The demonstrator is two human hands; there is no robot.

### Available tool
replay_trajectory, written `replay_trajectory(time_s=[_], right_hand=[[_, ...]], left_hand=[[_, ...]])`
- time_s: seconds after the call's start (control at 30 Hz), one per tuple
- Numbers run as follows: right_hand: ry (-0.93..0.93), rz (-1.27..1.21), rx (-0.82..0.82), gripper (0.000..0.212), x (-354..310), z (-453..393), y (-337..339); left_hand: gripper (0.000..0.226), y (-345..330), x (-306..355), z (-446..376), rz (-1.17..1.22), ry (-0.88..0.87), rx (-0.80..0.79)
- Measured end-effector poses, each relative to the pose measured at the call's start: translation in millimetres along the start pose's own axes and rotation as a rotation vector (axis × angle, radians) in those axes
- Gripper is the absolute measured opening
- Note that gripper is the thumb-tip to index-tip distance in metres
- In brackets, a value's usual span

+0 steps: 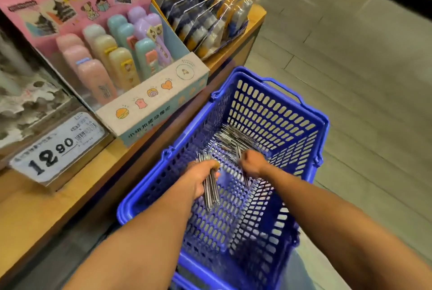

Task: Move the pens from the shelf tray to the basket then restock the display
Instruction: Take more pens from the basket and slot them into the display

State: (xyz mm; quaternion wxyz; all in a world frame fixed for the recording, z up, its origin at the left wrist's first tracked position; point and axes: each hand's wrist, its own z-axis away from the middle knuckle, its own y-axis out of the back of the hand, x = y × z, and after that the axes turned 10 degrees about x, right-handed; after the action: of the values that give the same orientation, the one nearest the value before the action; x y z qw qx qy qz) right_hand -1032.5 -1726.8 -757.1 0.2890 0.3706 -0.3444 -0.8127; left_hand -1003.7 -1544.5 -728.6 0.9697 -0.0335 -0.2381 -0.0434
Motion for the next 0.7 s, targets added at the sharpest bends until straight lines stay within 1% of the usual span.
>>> replay_trajectory(time_s=[0.03,0.1,0.17,0.27,0.3,0.4,0.57,0.63,0.7], right_hand=[[-0.004,-0.047,0.029,0.029,-1,8,5],[0.0,-0.106,0.092,0.036,-5,30,17],[-0.004,-0.141,0.11,0.039,-10,61,35],[-0.05,-0.183,0.095,0.044,-24,123,78],[-0.063,-0.21,0.083,0.041,-31,146,96],[-0.101,-0.278,0.061,0.02,-54,218,161],[-0.03,-0.32,0.104,0.018,-102,331,274],[-0.009,-0.386,0.138,0.013,-120,376,310],[0.013,-0.46,0.128,0.009,-138,419,339]], left_hand=[[0.005,-3,1,4,-0.001,-0.02,0.024],[0.01,-3,3,18,-0.037,-0.034,0.042],[0.003,7,8,43,-0.077,-0.025,0.042],[0.015,26,29,104,-0.083,-0.02,0.053],[0.016,32,39,130,-0.077,-0.027,0.056],[0.013,46,68,223,-0.046,-0.021,0.049],[0.013,67,108,392,0.033,-0.058,-0.001],[0.014,73,116,457,0.075,-0.08,-0.029],[0.014,80,119,517,0.128,-0.093,-0.029]])
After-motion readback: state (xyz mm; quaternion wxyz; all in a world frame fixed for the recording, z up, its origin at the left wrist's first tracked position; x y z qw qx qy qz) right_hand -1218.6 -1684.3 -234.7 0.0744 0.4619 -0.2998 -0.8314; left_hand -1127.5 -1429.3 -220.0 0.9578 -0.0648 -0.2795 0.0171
